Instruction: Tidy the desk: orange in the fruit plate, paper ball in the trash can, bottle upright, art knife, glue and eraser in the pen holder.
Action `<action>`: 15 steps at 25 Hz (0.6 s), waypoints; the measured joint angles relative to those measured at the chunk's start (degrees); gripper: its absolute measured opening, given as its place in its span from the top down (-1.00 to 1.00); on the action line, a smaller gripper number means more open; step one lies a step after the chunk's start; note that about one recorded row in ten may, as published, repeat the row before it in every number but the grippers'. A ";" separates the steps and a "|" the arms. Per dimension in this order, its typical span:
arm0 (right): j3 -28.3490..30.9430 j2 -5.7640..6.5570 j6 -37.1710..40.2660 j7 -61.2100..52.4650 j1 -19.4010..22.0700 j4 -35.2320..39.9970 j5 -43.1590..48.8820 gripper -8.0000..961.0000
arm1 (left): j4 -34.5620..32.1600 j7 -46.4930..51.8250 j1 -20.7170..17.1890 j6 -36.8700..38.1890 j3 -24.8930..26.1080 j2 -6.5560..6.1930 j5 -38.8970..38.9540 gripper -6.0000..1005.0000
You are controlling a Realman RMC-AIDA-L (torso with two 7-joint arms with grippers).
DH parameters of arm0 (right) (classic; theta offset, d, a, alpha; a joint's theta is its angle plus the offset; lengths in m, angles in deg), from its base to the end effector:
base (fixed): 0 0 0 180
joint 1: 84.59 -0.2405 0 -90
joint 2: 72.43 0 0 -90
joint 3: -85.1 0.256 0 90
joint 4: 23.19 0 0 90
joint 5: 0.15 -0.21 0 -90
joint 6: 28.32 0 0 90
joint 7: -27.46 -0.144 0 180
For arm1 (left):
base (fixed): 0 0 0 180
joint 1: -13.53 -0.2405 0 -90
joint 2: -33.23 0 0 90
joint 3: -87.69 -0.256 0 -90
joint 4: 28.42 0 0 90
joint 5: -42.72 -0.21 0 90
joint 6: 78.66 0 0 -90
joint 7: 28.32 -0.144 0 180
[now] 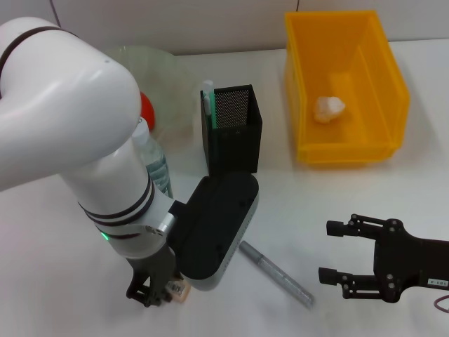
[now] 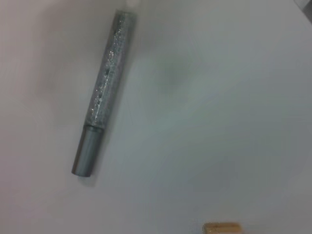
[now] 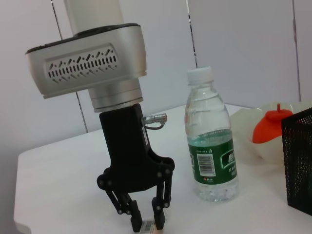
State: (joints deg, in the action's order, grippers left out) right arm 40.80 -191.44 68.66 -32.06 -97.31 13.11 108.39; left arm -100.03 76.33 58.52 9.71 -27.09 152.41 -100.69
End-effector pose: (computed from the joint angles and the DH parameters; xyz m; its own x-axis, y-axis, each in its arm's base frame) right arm 0.3218 0.2274 -0.0063 0.8044 -0.2460 -0.5408 -0.3951 -0.9013 -0.1778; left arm -0.1350 0.2981 -0.0997 0.6382 -0.5519 -0.5368 -0.4223 -0.8339 0.3553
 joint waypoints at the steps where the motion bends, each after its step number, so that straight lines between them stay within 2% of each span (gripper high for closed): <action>1: 0.00 0.00 -0.03 0.00 -0.01 -0.04 0.00 -0.65 | 0.02 -0.05 0.00 -0.12 0.00 0.00 -0.02 0.29; 9: 0.09 0.00 -0.17 -0.06 -0.10 -0.59 0.00 -0.65 | 0.71 -0.57 0.03 -1.25 -0.31 0.00 -0.02 0.48; 15: 0.11 0.00 -0.21 -0.14 -0.06 -0.62 -0.17 -0.65 | 0.31 -0.65 0.47 -0.54 0.01 0.00 -0.14 0.48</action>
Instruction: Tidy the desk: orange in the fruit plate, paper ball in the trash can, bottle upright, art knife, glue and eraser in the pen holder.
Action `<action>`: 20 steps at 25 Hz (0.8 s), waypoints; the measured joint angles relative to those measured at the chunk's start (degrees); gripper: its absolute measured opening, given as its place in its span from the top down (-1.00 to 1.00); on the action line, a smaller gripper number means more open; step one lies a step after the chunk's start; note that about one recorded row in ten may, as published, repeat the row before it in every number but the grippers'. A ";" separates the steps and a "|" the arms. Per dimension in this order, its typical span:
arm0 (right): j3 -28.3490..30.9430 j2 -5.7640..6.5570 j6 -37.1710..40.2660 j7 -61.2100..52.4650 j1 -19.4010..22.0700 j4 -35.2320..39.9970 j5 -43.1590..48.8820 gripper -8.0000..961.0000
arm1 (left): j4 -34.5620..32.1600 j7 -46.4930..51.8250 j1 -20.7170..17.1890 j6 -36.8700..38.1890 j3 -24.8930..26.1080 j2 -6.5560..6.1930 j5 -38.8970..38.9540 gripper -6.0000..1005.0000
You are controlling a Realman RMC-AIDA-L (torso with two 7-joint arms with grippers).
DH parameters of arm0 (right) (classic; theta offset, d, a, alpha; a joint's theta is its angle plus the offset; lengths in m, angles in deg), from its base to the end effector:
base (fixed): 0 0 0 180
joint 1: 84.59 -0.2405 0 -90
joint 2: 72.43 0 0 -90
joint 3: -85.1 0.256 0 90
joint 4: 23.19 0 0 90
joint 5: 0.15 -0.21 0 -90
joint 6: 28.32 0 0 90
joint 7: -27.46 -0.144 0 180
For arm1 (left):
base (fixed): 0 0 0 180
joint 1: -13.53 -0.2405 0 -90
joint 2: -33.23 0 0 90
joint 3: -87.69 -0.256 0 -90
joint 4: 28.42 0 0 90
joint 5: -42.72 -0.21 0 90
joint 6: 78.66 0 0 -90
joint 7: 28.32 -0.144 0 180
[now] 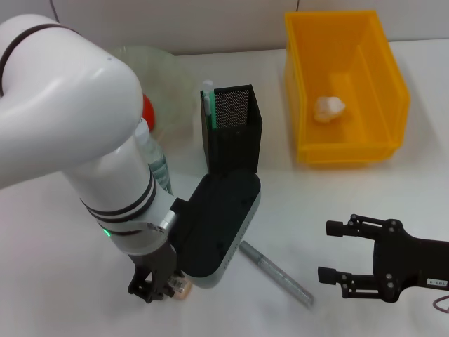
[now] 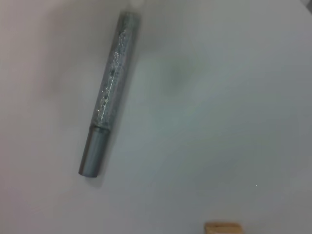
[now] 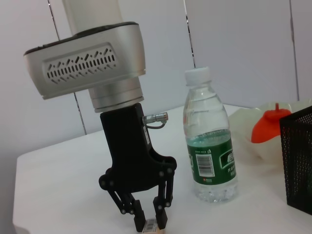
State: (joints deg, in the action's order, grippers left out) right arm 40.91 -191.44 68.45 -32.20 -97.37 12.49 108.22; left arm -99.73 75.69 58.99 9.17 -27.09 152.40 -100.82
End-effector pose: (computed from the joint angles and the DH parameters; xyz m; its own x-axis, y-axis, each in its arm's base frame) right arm 0.3223 0.2272 -0.0075 0.7977 -0.2548 -0.5465 -0.4060 -0.8971 -0.1743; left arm -0.1332 0.3004 -0.1003 0.6294 -0.5638 -0.5348 -0.4379 -0.8259 0.3553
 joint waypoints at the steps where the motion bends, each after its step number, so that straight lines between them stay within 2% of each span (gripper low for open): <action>1: 0.02 0.00 0.00 -0.01 -0.02 0.00 -0.06 -0.65 | 0.00 0.00 0.00 0.00 0.00 0.00 0.00 0.48; 16: 0.92 0.01 0.00 -0.26 -0.20 0.36 -0.36 -0.65 | -0.40 -0.56 -0.12 0.42 1.81 0.00 0.83 0.48; 20: 3.51 0.26 0.24 -0.28 -0.02 0.47 -0.12 -0.65 | -2.62 -0.65 -0.62 1.93 5.16 0.00 2.07 0.48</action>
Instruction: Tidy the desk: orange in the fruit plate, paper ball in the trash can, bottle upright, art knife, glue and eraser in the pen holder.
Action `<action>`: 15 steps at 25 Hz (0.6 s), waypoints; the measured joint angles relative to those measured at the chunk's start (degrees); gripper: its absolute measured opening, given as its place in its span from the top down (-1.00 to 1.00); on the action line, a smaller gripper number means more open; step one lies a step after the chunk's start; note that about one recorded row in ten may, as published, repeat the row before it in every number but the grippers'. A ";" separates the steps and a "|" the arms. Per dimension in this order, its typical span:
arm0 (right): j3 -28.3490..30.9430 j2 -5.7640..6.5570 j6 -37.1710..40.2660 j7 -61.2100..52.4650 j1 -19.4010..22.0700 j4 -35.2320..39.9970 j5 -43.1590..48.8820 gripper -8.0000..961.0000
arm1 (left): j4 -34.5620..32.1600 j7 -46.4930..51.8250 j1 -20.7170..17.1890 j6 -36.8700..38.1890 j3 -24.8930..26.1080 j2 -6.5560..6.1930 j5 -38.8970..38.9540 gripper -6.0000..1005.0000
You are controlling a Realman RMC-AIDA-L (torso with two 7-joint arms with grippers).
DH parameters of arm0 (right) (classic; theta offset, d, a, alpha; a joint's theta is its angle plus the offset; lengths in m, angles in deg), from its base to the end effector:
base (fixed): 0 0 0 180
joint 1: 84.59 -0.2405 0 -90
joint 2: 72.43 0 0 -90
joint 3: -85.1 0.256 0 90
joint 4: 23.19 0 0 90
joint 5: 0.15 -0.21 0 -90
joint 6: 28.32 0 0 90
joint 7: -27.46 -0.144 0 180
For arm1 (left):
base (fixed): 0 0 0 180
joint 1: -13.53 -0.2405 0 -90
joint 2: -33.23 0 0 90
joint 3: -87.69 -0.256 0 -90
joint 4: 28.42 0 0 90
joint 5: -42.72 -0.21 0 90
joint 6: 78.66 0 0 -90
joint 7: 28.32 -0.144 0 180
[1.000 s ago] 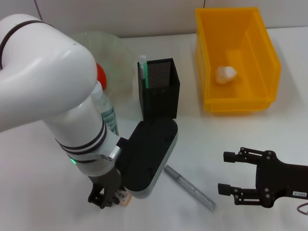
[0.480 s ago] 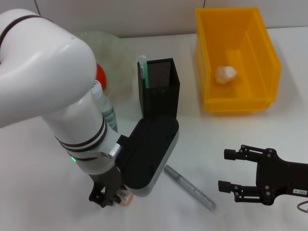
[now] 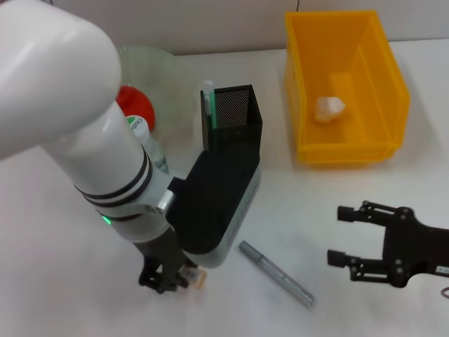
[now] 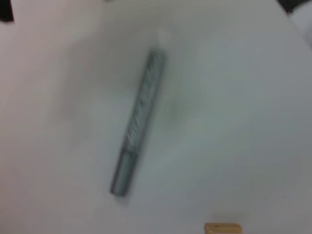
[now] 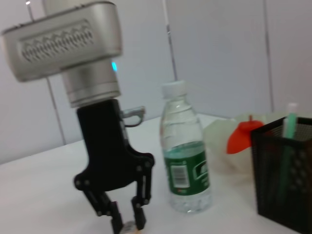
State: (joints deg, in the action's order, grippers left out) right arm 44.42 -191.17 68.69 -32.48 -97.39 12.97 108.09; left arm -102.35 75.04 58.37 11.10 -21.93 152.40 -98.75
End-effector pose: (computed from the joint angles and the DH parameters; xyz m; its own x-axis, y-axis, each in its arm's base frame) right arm 0.3263 0.2315 0.0039 0.7869 -0.2446 -0.5665 -0.4304 -0.8754 -0.2198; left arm -0.1201 0.3044 -0.0894 0.6932 -0.5314 -0.4868 -0.4323 -0.8471 0.3091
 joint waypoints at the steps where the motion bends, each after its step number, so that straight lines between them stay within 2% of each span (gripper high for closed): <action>1: 0.74 0.08 0.18 0.00 0.12 0.02 0.05 -0.65 | 0.00 0.00 0.00 0.00 0.00 0.00 0.00 0.48; 4: 2.74 0.30 0.89 0.00 0.42 0.12 0.12 -0.65 | -4.26 0.01 -1.51 0.95 3.96 -0.09 3.54 0.48; 8: 3.35 0.43 0.97 0.00 0.63 0.13 0.30 -0.65 | -5.21 0.14 -1.71 1.00 4.96 -0.09 4.46 0.48; 15: 3.40 0.44 0.73 -0.12 0.68 -0.02 0.72 -0.65 | -9.97 0.86 -3.34 -2.43 9.53 -0.16 8.86 0.48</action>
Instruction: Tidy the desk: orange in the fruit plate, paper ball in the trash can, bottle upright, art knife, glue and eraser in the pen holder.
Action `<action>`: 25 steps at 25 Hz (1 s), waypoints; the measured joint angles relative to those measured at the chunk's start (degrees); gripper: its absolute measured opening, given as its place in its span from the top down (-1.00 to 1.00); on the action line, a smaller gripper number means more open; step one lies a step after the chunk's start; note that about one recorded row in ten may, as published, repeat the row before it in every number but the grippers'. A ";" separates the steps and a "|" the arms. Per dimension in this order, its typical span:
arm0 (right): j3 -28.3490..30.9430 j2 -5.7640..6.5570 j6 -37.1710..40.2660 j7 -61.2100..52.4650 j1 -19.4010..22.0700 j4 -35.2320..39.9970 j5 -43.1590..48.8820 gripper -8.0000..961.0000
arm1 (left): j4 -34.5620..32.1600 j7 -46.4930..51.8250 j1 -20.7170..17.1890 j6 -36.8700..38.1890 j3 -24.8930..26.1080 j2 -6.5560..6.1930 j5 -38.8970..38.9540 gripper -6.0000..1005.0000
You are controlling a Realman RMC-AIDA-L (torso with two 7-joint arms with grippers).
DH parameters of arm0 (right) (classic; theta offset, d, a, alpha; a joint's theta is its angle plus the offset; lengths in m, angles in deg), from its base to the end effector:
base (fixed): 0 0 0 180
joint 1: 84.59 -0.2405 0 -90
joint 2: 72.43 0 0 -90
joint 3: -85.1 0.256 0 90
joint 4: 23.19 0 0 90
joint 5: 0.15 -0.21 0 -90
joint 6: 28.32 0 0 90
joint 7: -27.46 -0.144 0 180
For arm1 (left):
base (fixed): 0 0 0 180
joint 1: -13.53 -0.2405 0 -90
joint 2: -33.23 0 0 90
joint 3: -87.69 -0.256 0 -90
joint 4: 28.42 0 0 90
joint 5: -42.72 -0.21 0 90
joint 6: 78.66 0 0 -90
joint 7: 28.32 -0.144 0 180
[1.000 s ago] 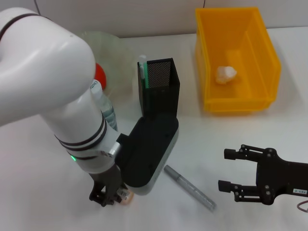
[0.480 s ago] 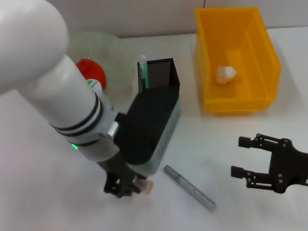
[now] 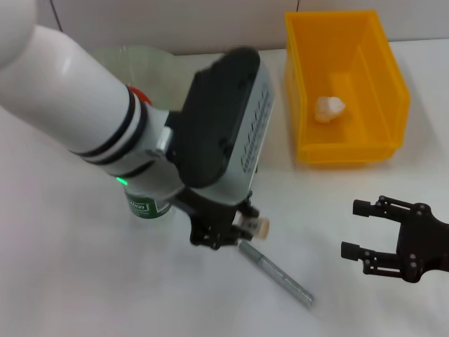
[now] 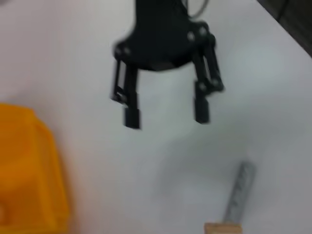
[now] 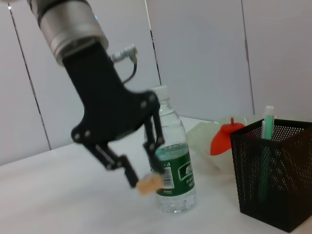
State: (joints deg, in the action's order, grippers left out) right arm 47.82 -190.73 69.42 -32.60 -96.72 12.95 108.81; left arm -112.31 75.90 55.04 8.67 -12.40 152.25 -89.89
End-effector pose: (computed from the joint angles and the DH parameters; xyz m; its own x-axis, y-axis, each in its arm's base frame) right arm 0.3341 0.2281 0.0138 0.7749 -0.2511 -0.5800 -0.4614 -0.8519 -0.2477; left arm -0.0737 0.3101 -0.0644 0.8386 -0.4721 -0.2717 -0.4646 -0.8804 0.0957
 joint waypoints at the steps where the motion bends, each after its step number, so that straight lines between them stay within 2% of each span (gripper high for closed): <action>1: 0.01 0.00 -0.01 -0.07 0.00 0.02 0.02 -0.65 | 0.00 0.00 0.00 0.00 0.00 0.00 0.00 0.48; 2: 0.01 0.00 0.00 -0.09 0.00 0.02 0.03 -0.65 | -3.43 0.41 -0.94 -0.12 1.79 -0.12 0.28 0.48; 10: 0.02 -0.41 0.38 -0.21 0.02 0.09 0.20 -0.65 | -6.52 0.68 -1.91 -3.47 8.65 -0.11 0.62 0.48; 25: -0.04 -0.53 1.28 -0.32 -0.53 0.06 0.20 -0.65 | -4.75 0.63 -1.92 -15.23 8.81 -0.17 -2.26 0.48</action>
State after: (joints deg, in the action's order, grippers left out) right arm 47.78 -191.27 70.70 -32.92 -97.25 13.01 109.01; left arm -117.07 76.53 53.12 -6.56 -3.59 152.08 -92.15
